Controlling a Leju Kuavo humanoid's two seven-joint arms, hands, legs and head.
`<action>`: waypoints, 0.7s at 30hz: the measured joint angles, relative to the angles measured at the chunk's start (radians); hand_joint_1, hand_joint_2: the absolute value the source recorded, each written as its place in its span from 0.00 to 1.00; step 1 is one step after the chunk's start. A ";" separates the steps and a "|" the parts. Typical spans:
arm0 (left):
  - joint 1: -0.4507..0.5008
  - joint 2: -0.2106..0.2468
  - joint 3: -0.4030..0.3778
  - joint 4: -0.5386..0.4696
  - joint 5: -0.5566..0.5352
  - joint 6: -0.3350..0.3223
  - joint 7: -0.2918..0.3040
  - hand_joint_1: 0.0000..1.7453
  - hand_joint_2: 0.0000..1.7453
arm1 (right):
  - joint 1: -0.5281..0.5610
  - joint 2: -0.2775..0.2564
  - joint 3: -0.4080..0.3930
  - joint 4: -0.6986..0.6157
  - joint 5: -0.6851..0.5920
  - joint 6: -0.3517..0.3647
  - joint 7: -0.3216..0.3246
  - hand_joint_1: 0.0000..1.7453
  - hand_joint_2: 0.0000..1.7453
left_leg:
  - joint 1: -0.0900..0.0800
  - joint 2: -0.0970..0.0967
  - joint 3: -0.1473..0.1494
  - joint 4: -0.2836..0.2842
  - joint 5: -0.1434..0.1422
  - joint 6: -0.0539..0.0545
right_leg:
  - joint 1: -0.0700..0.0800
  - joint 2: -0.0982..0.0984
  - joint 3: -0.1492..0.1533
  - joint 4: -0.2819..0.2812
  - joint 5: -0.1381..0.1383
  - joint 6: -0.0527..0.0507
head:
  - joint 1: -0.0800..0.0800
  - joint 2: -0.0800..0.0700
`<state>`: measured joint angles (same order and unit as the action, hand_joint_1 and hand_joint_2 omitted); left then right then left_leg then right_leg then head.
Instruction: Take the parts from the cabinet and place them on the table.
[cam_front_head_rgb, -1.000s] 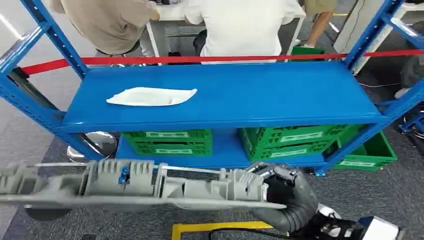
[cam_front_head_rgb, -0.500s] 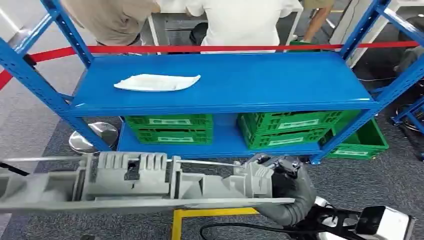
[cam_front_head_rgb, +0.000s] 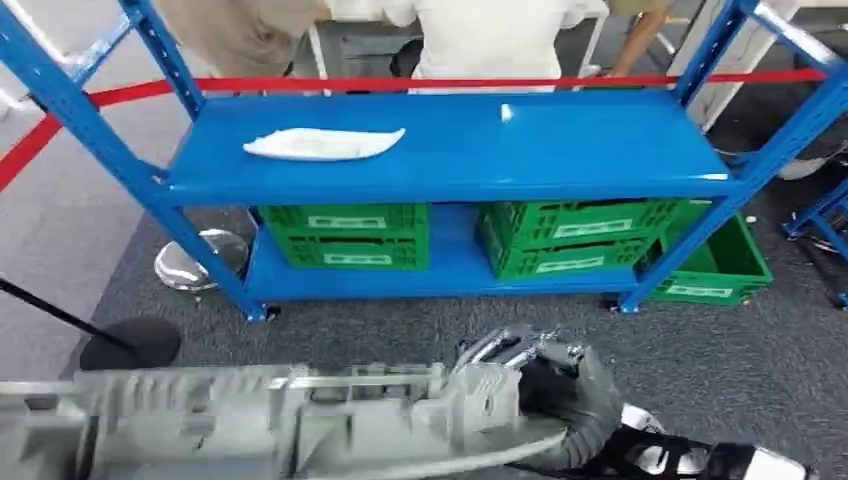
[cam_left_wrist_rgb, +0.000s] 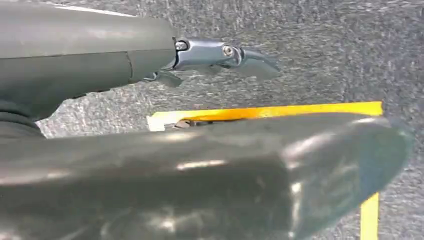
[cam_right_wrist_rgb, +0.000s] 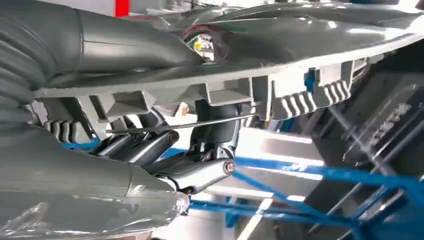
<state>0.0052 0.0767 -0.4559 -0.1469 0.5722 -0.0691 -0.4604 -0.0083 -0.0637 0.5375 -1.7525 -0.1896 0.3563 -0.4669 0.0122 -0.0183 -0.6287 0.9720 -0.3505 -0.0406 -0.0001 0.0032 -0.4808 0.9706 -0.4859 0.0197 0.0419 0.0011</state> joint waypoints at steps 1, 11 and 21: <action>0.001 0.000 -0.003 0.000 0.000 -0.002 0.000 0.00 0.00 | -0.004 -0.002 0.007 0.000 0.004 0.002 0.000 1.00 1.00 | 0.001 0.004 -0.012 0.022 -0.052 -0.003 | 0.000 -0.008 -0.012 0.001 0.011 -0.010 | -0.002 0.000; -0.011 0.009 -0.011 0.000 0.014 -0.003 -0.010 0.00 0.00 | -0.025 -0.026 0.062 0.000 0.031 -0.021 0.008 1.00 1.00 | 0.003 0.016 0.166 0.014 -0.157 -0.015 | 0.007 -0.027 -0.161 0.042 0.112 0.006 | -0.010 0.000; -0.007 0.011 -0.024 0.001 0.023 -0.005 -0.013 0.00 0.00 | -0.022 -0.051 0.068 0.000 0.077 -0.060 -0.007 1.00 1.00 | -0.003 0.017 0.065 0.011 -0.084 0.045 | 0.000 -0.011 -0.245 0.362 -0.083 0.045 | -0.001 0.000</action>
<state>-0.0020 0.0877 -0.4799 -0.1461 0.5947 -0.0744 -0.4730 -0.0302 -0.1148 0.6050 -1.7529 -0.1129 0.2968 -0.4738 0.0094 -0.0018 -0.5633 0.9834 -0.4345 0.0040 -0.0003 -0.0074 -0.7259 1.3330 -0.5691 0.0650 0.0408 0.0011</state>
